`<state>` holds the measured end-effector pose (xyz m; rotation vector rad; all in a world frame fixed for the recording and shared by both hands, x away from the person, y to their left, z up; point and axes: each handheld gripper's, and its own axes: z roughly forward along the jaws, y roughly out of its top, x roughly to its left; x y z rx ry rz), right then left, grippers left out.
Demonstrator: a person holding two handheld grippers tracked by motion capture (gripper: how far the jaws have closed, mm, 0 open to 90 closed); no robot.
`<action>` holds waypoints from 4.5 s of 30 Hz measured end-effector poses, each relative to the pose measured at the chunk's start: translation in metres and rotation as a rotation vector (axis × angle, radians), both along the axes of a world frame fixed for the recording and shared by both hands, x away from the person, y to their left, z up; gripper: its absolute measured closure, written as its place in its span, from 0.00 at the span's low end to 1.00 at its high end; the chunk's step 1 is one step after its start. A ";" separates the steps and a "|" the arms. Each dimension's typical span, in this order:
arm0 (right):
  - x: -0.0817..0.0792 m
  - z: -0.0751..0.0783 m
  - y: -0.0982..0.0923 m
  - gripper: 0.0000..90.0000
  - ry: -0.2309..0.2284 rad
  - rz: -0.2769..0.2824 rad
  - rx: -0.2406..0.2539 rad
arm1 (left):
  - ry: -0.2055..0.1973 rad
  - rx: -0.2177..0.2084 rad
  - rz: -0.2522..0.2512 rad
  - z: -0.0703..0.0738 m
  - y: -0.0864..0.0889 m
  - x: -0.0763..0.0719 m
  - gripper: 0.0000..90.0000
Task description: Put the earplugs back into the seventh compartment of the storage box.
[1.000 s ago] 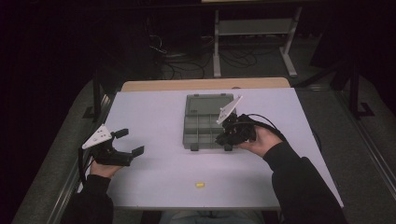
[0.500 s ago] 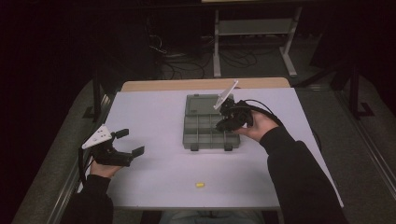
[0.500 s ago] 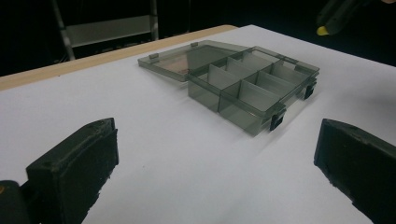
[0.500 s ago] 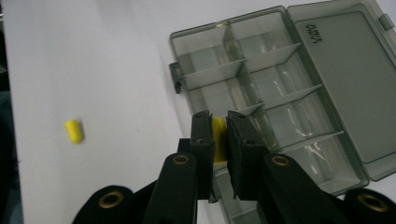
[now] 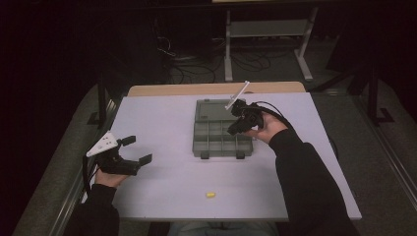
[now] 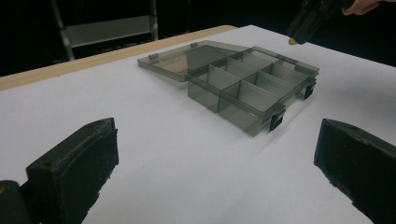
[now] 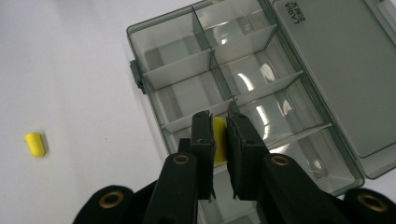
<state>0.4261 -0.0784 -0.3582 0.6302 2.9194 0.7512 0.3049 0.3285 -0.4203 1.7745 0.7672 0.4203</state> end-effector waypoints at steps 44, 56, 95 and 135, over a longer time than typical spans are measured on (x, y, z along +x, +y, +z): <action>-0.010 -0.010 0.000 0.43 -0.038 -0.022 0.029 | -0.003 0.002 0.003 0.000 0.000 -0.001 0.00; -0.040 0.008 0.012 0.00 -0.123 0.008 0.056 | -0.003 0.004 0.001 0.000 -0.001 -0.001 0.00; -0.095 -0.047 0.052 0.00 -0.021 0.199 0.081 | -0.006 0.003 -0.004 0.001 -0.002 -0.002 0.00; -0.133 -0.086 0.070 0.57 0.067 0.365 0.003 | -0.004 0.007 -0.009 0.001 -0.003 -0.002 0.00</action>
